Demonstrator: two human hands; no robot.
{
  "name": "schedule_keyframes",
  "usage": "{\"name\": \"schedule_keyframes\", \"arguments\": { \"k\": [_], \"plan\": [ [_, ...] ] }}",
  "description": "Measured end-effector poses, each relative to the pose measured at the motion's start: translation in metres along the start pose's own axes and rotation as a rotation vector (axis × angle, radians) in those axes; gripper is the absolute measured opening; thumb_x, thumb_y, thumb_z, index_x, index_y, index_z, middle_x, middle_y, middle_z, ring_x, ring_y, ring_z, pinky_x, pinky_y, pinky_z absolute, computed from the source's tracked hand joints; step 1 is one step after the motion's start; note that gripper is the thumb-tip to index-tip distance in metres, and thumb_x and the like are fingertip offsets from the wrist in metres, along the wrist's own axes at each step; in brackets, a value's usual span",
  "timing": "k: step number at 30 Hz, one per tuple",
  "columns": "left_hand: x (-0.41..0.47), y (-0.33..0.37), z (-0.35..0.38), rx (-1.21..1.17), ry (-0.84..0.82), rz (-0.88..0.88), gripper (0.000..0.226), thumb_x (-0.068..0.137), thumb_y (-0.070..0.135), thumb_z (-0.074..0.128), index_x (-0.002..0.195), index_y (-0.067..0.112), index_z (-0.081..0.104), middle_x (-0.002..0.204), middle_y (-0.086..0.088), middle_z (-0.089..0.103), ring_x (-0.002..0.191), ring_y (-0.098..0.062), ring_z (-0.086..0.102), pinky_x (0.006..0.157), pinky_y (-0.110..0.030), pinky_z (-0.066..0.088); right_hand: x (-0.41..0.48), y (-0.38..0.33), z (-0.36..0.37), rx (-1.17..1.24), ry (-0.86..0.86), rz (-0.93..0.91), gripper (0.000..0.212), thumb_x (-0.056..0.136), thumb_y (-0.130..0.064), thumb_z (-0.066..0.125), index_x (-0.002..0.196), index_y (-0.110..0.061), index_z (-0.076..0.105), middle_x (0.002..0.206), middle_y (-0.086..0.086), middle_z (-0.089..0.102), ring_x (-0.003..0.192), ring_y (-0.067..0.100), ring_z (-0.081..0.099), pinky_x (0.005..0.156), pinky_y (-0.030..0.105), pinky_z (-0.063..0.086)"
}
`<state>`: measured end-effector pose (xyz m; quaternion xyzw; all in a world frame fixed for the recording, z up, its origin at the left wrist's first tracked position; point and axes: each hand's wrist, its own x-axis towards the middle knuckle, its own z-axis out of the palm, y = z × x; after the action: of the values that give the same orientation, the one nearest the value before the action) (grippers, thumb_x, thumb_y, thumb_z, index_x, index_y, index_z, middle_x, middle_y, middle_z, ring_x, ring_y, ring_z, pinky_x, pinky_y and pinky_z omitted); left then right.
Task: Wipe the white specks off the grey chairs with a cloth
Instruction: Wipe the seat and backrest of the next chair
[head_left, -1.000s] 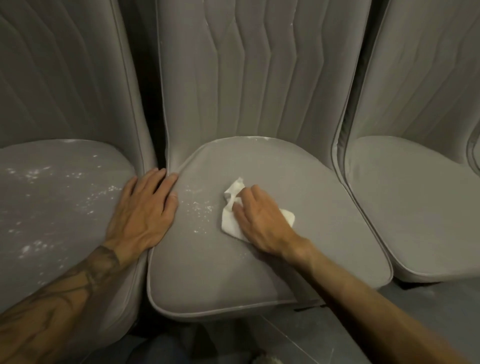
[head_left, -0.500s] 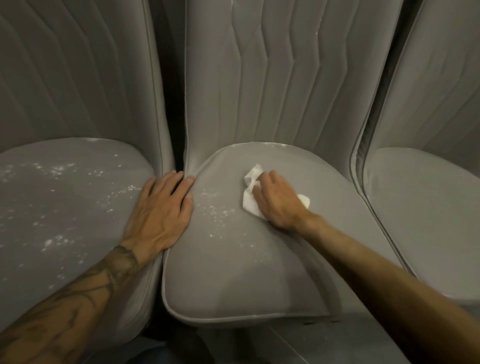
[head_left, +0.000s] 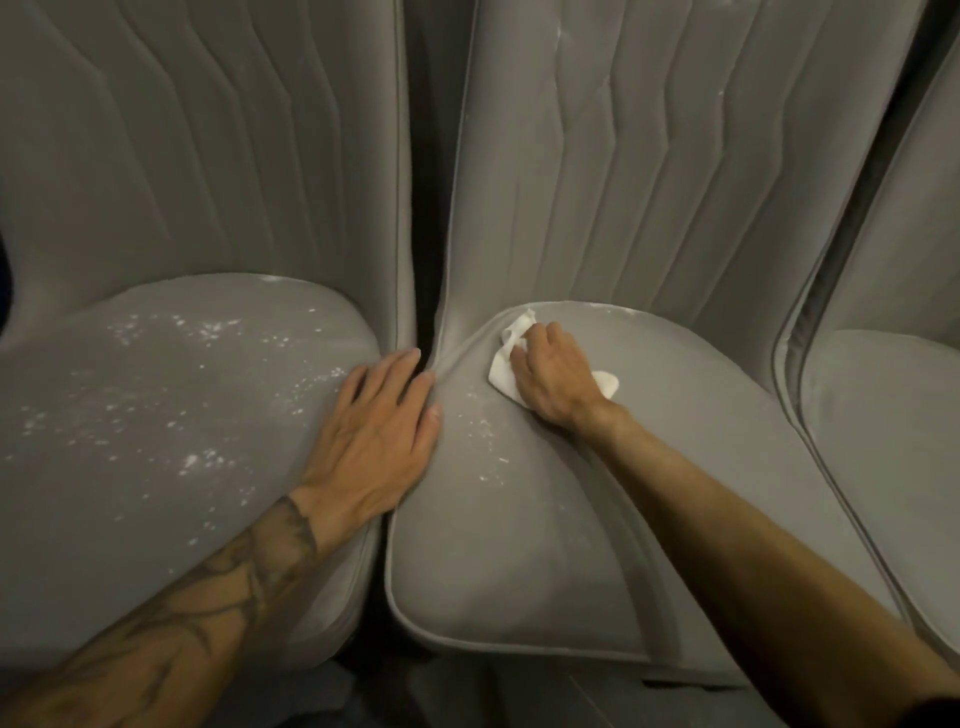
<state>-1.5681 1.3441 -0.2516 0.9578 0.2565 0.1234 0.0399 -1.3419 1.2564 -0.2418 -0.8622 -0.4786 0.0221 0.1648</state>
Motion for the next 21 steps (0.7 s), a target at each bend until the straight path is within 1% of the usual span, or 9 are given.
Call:
{"name": "schedule_keyframes", "arguments": {
  "k": [4,6,9,11,13,16,17,19,21],
  "plan": [
    [-0.009,-0.005,0.001,-0.001,0.002,-0.052,0.053,0.107,0.037,0.028,0.143,0.011,0.056,0.156,-0.012,0.049,0.143,-0.029,0.045,0.122,-0.048,0.033,-0.025,-0.028,0.019,0.101,-0.036,-0.263,0.02,0.104,-0.029,0.036,0.09,-0.016,0.04,0.095,0.011,0.048,0.084,0.03,0.046,0.081,0.045,0.039],
    [-0.008,-0.004,0.003,-0.006,0.011,-0.057,0.05,0.107,0.035,0.031,0.142,0.011,0.057,0.155,-0.011,0.05,0.143,-0.029,0.045,0.121,-0.047,0.033,-0.024,-0.023,0.018,0.121,-0.08,-0.324,0.02,0.105,-0.03,0.037,0.088,-0.019,0.037,0.091,0.007,0.046,0.081,0.025,0.044,0.079,0.041,0.037],
    [-0.008,-0.003,0.004,-0.039,0.011,-0.063,0.051,0.107,0.034,0.031,0.142,0.01,0.058,0.155,-0.013,0.051,0.144,-0.029,0.046,0.123,-0.047,0.032,0.01,-0.018,0.012,0.061,-0.077,-0.19,0.025,0.105,-0.027,0.038,0.099,-0.006,0.05,0.104,0.017,0.053,0.091,0.032,0.05,0.089,0.046,0.039],
    [-0.008,-0.004,0.004,-0.043,0.018,-0.066,0.051,0.106,0.032,0.031,0.142,0.009,0.058,0.155,-0.014,0.051,0.144,-0.03,0.047,0.123,-0.048,0.031,0.023,-0.025,0.012,0.036,-0.069,-0.118,0.028,0.105,-0.025,0.037,0.105,-0.001,0.051,0.11,0.021,0.053,0.095,0.036,0.051,0.091,0.048,0.039],
    [-0.01,-0.004,0.005,-0.047,0.033,-0.063,0.05,0.106,0.03,0.032,0.14,0.007,0.059,0.153,-0.015,0.053,0.141,-0.031,0.049,0.122,-0.049,0.034,0.008,-0.037,0.02,0.051,-0.067,-0.22,0.025,0.104,-0.023,0.039,0.1,-0.002,0.051,0.105,0.02,0.053,0.092,0.035,0.05,0.088,0.047,0.038],
    [-0.011,-0.005,0.005,-0.043,0.053,-0.048,0.054,0.103,0.029,0.029,0.138,0.004,0.061,0.151,-0.017,0.055,0.139,-0.034,0.052,0.12,-0.051,0.036,-0.035,-0.034,0.02,0.122,-0.135,-0.454,0.018,0.103,-0.029,0.041,0.092,-0.015,0.045,0.093,0.005,0.047,0.079,0.018,0.041,0.077,0.03,0.032],
    [-0.011,-0.005,0.005,-0.039,0.052,-0.042,0.055,0.103,0.029,0.028,0.138,0.003,0.062,0.151,-0.018,0.055,0.139,-0.035,0.052,0.119,-0.052,0.037,-0.038,-0.028,0.017,0.119,-0.168,-0.485,0.018,0.103,-0.032,0.039,0.092,-0.018,0.042,0.092,0.0,0.043,0.078,0.015,0.039,0.076,0.029,0.031],
    [-0.011,-0.005,0.005,-0.027,0.049,-0.041,0.052,0.103,0.027,0.03,0.138,0.004,0.062,0.152,-0.017,0.054,0.14,-0.034,0.051,0.12,-0.051,0.036,-0.023,-0.024,0.012,0.085,-0.176,-0.438,0.019,0.104,-0.031,0.039,0.093,-0.017,0.043,0.094,0.002,0.044,0.082,0.02,0.043,0.081,0.035,0.036],
    [-0.011,-0.005,0.005,-0.02,0.04,-0.042,0.048,0.104,0.026,0.033,0.139,0.007,0.06,0.154,-0.015,0.052,0.142,-0.032,0.048,0.121,-0.049,0.034,-0.005,-0.029,0.01,0.06,-0.134,-0.29,0.022,0.105,-0.027,0.04,0.097,-0.008,0.049,0.1,0.012,0.051,0.089,0.029,0.049,0.088,0.045,0.038]
  ]
}}
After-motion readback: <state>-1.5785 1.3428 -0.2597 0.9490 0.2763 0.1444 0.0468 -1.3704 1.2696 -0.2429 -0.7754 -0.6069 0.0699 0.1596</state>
